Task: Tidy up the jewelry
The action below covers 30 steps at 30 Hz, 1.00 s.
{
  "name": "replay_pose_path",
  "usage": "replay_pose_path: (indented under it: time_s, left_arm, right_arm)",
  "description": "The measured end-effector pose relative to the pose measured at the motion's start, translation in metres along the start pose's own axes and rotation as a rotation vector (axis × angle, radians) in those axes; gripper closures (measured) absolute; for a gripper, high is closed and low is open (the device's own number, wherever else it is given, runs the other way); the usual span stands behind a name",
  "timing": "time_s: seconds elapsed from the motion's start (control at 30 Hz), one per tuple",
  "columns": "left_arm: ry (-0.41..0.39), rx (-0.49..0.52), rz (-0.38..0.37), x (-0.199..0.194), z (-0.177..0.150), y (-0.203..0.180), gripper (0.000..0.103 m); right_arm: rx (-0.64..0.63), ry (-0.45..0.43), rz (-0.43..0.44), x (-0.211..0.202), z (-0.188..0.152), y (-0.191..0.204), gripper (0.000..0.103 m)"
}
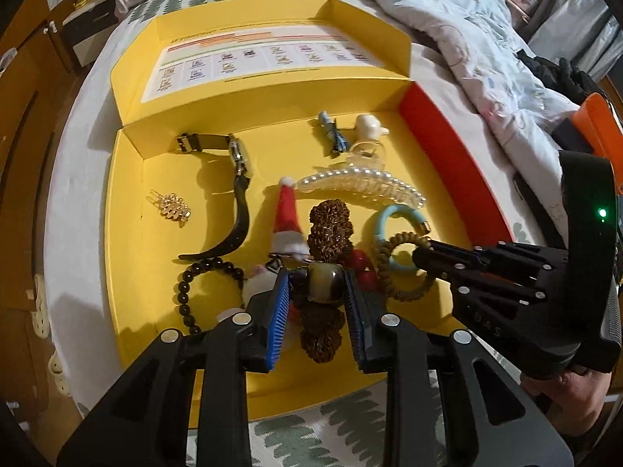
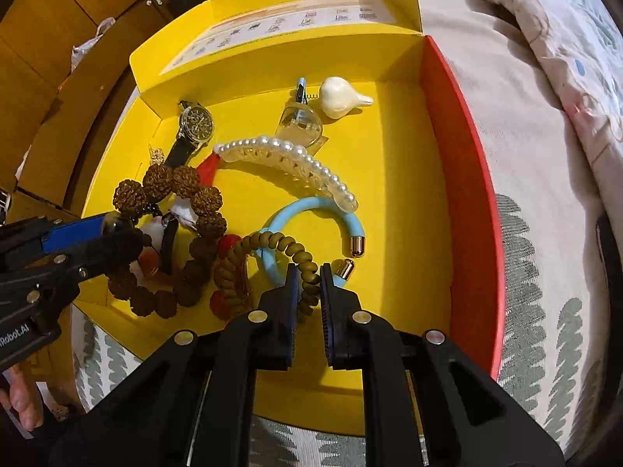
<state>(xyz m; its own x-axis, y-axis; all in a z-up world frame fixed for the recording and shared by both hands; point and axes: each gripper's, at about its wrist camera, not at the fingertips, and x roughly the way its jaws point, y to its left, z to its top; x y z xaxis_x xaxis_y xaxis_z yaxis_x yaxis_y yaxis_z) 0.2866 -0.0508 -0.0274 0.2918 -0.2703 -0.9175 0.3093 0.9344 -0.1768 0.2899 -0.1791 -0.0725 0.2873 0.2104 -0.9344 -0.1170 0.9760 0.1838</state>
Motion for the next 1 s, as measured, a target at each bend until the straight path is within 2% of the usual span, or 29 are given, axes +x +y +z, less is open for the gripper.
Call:
replay_pose_path:
  time_s: [0.53, 0.57, 0.67, 0.87, 0.93, 1.0]
  left_arm:
    - [-0.027, -0.023, 0.015, -0.011, 0.003, 0.010, 0.074]
    - [-0.032, -0.022, 0.018, -0.012, 0.003, 0.009, 0.073]
    - [-0.050, -0.021, 0.032, -0.016, 0.003, 0.009, 0.061]
    - [-0.072, -0.030, 0.047, -0.025, 0.001, 0.010, 0.059]
    - [-0.082, -0.035, 0.050, -0.030, -0.001, 0.011, 0.052]
    - [-0.097, -0.040, 0.058, -0.037, -0.004, 0.012, 0.049]
  right_arm:
    - [0.003, -0.070, 0.004, -0.023, 0.003, -0.004, 0.082]
    - [0.005, -0.068, -0.002, -0.024, 0.003, -0.005, 0.082]
    - [0.013, -0.075, -0.002, -0.026, 0.003, -0.007, 0.082]
    - [0.017, -0.098, 0.010, -0.035, 0.001, -0.006, 0.080]
    - [0.018, -0.114, 0.014, -0.041, 0.000, -0.006, 0.076]
    - [0.018, -0.128, 0.014, -0.046, -0.001, -0.005, 0.065]
